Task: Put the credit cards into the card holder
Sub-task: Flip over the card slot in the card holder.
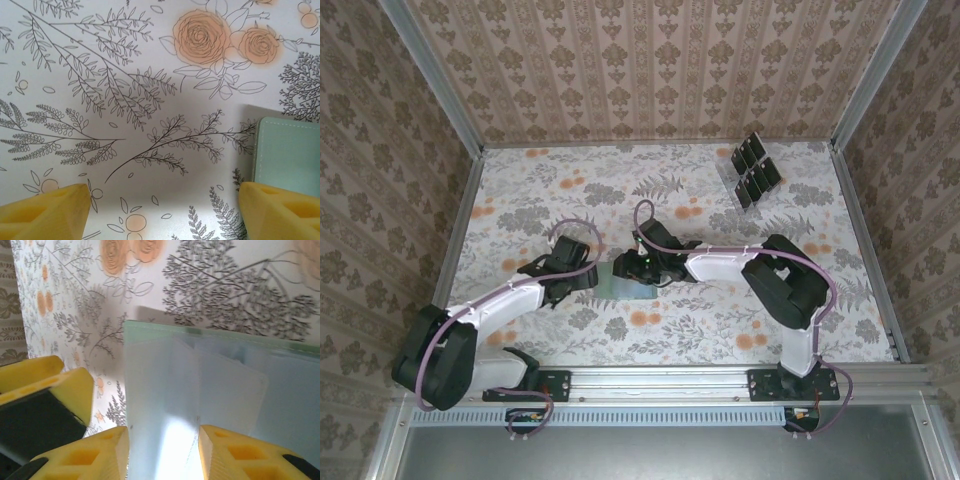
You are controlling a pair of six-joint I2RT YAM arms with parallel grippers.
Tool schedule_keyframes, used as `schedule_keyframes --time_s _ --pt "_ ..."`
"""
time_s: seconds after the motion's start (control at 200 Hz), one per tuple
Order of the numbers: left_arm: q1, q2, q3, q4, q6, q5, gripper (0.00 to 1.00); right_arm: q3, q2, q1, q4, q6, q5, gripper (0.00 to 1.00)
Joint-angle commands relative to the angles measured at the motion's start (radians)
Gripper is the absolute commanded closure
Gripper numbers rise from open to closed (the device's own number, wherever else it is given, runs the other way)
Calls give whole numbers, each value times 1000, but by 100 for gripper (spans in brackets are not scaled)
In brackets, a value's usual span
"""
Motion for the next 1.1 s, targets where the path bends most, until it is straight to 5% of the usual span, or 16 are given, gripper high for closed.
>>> schedule_keyframes --time_s 0.0,0.695,0.91,1.09 --pt "10 -8 -15 8 -26 32 20 50 40 15 -29 10 -25 59" --pt "72 -269 -87 -88 -67 -11 20 376 166 70 -182 -33 -44 59" --pt "74 -290 -91 -95 -63 0 20 510 95 51 -302 -127 -37 58" --pt "73 -279 -82 -67 -55 40 19 440 -46 -1 -393 -202 36 57"
